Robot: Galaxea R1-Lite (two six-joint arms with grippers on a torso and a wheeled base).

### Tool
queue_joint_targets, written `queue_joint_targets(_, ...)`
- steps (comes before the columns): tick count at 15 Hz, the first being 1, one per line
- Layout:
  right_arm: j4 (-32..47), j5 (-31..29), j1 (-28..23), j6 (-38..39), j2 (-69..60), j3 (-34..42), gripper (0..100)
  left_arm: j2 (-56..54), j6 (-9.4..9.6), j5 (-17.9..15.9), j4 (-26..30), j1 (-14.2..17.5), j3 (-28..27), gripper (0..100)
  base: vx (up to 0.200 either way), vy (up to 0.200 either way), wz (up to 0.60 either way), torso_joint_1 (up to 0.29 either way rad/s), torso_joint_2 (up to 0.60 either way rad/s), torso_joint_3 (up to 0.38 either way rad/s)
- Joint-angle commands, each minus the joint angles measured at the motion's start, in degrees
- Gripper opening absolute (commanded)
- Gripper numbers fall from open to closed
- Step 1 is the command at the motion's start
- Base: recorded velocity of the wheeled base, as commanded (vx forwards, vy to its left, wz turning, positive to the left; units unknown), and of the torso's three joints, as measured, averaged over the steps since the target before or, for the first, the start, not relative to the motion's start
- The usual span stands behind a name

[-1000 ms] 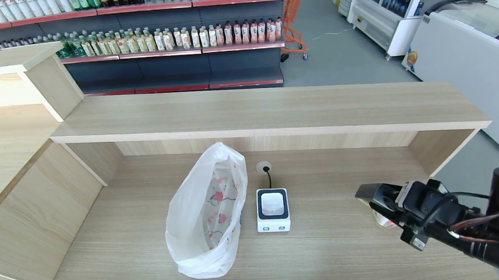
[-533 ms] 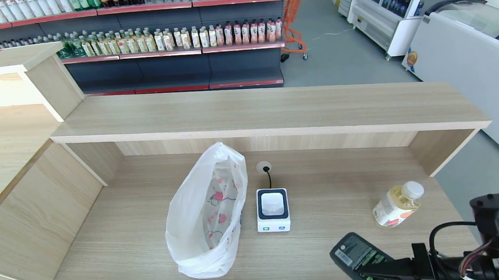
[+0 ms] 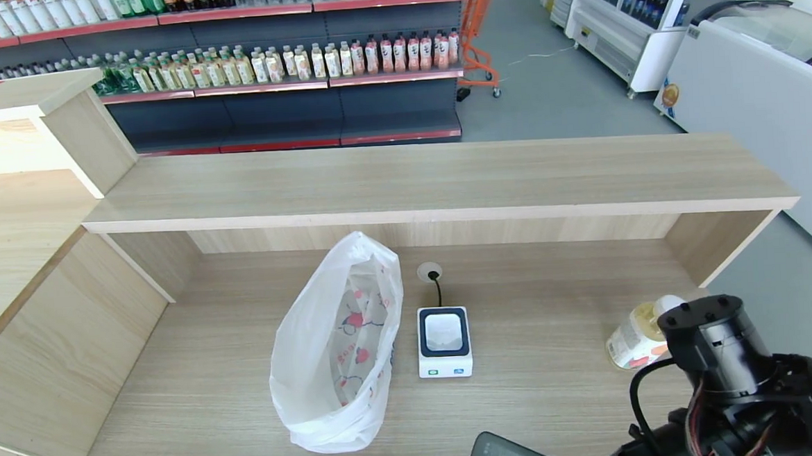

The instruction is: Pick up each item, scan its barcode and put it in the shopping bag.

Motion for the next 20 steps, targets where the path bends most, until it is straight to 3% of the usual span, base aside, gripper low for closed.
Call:
queue_joint_targets(1, 0.05, 0.62, 0.94, -0.72, 3.72, -2.08, 0, 0.01, 0.0, 0.01, 0.0, -0.02, -0.04, 100, 0.0, 0.0, 0.0, 0.0, 0.0, 0.0)
queue_joint_targets(5, -0.3, 0.62, 3.23, -1.42, 4.86, -2.26, 0, 0.01, 0.0, 0.01, 0.0, -0.02, 0.05, 100, 0.0, 0.0, 0.0, 0.0, 0.0, 0.0)
queue_joint_targets(16, -3.2, 0.62, 0.85, -1.07, 3.98, -2.96, 0, 0.01, 0.0, 0.01, 0.0, -0.02, -0.04, 100, 0.0, 0.0, 0.0, 0.0, 0.0, 0.0)
queue_joint_targets(17, -3.2, 0.62, 0.59, 4.11, 3.28, -3.4, 0, 0.01, 0.0, 0.01, 0.0, -0.02, 0.05, 100, 0.0, 0.0, 0.0, 0.0, 0.0, 0.0)
queue_joint_targets(20, -4.17, 0.62, -7.23, 34.7, -6.74, -4.55, 0, 0.01, 0.0, 0.01, 0.0, -0.02, 0.05, 100, 0.0, 0.0, 0.0, 0.0, 0.0, 0.0)
